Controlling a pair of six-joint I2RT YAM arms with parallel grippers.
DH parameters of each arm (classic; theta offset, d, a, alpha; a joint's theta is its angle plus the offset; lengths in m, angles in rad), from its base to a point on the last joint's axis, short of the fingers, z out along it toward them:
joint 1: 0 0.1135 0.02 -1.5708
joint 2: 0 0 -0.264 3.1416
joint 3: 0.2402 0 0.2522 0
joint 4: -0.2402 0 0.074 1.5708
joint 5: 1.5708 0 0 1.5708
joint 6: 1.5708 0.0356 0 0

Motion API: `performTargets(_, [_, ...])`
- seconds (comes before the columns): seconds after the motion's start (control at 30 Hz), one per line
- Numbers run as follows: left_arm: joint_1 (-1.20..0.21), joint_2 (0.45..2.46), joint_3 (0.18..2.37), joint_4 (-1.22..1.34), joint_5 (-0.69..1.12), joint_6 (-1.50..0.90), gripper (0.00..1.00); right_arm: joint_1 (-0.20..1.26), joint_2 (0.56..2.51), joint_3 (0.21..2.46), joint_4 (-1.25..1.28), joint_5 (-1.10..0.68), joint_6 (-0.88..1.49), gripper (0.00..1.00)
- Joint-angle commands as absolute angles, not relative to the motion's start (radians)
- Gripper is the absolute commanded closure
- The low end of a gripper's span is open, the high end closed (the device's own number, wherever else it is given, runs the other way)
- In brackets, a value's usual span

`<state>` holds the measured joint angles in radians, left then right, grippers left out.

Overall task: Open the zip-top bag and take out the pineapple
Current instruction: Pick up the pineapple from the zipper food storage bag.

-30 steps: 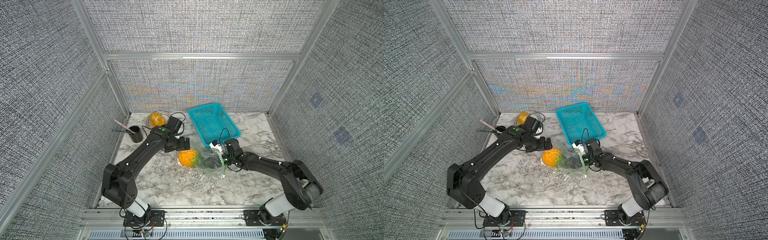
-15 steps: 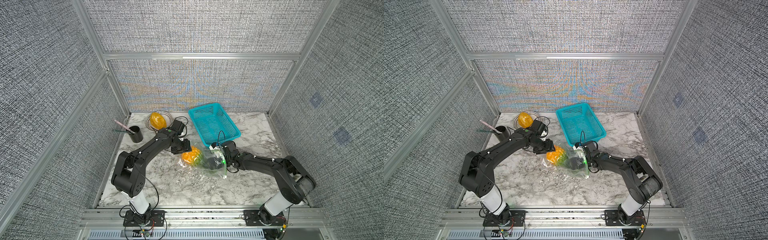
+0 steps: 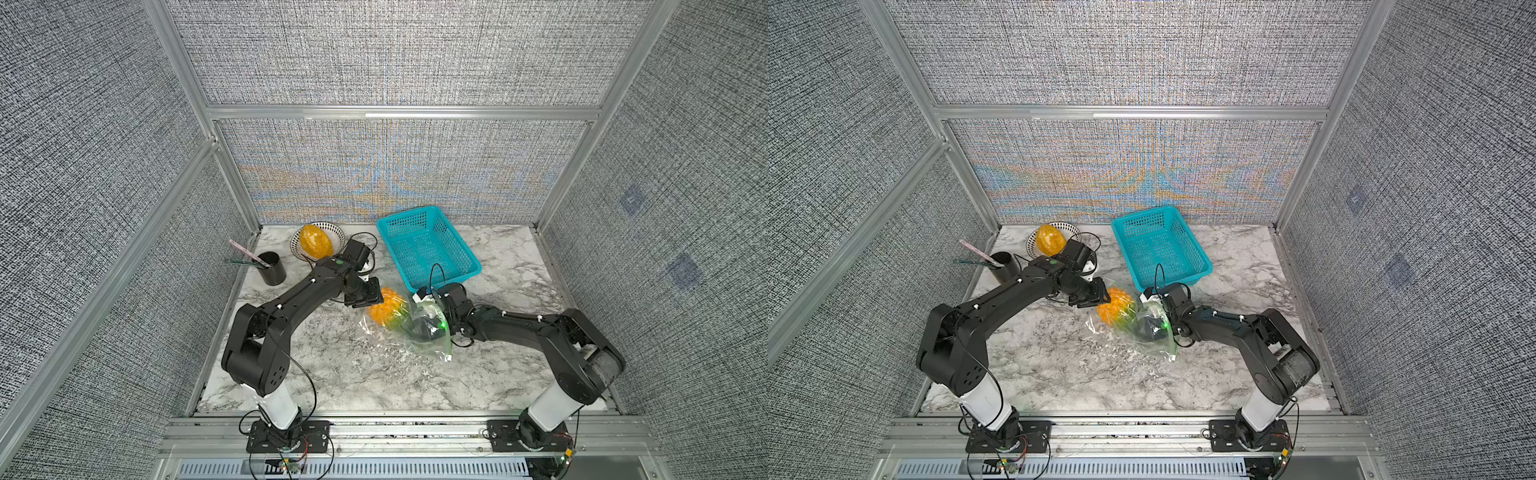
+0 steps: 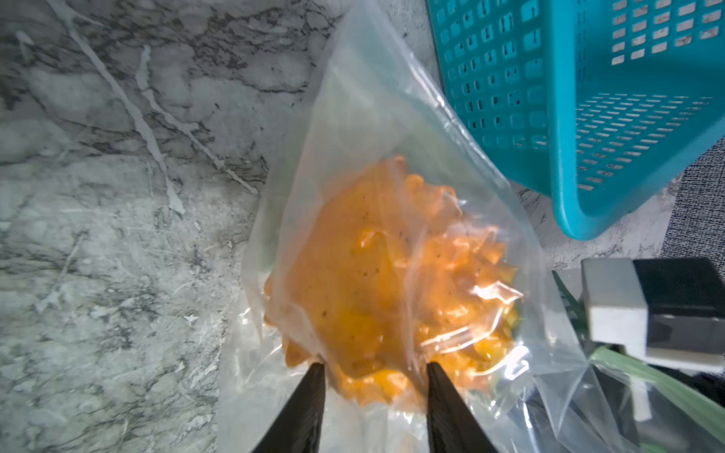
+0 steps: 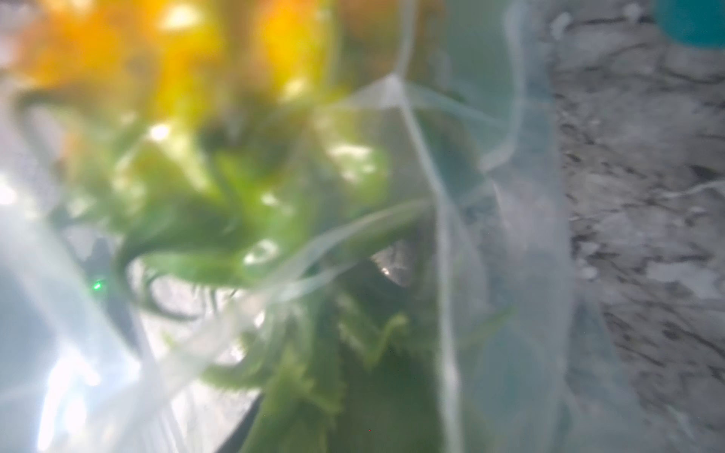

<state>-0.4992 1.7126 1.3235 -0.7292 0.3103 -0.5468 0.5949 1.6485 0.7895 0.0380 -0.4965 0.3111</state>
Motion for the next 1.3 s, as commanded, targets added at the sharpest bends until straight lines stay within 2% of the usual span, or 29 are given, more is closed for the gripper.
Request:
performTargets(0.0, [-0.498, 1.708, 1.337, -0.792, 0.254, -0.497, 0.57, 0.592, 1.631, 0.793, 0.001, -0.486, 0.326, 0.68])
performTargets(0.13, [-0.497, 1.701, 1.338, -0.806, 0.238, -0.48, 0.57, 0.593, 1.596, 0.794, -0.008, -0.493, 0.336, 0.69])
performTargets(0.33, [-0.497, 1.684, 1.333, -0.822, 0.215, -0.46, 0.58, 0.592, 1.546, 0.793, -0.046, -0.496, 0.325, 0.81])
performTargets(0.5, [-0.498, 1.678, 1.335, -0.825, 0.202, -0.457, 0.59, 0.592, 1.507, 0.794, -0.085, -0.5, 0.31, 0.83])
performTargets(0.63, [-0.497, 1.669, 1.329, -0.828, 0.184, -0.46, 0.71, 0.59, 1.461, 0.788, -0.103, -0.505, 0.311, 0.83])
performTargets(0.87, [-0.498, 1.659, 1.302, -0.81, 0.181, -0.477, 0.73, 0.589, 1.412, 0.762, -0.109, -0.519, 0.325, 0.83])
performTargets(1.27, [-0.497, 1.637, 1.295, -0.82, 0.147, -0.467, 0.85, 0.583, 1.419, 0.704, -0.109, -0.535, 0.335, 0.83])
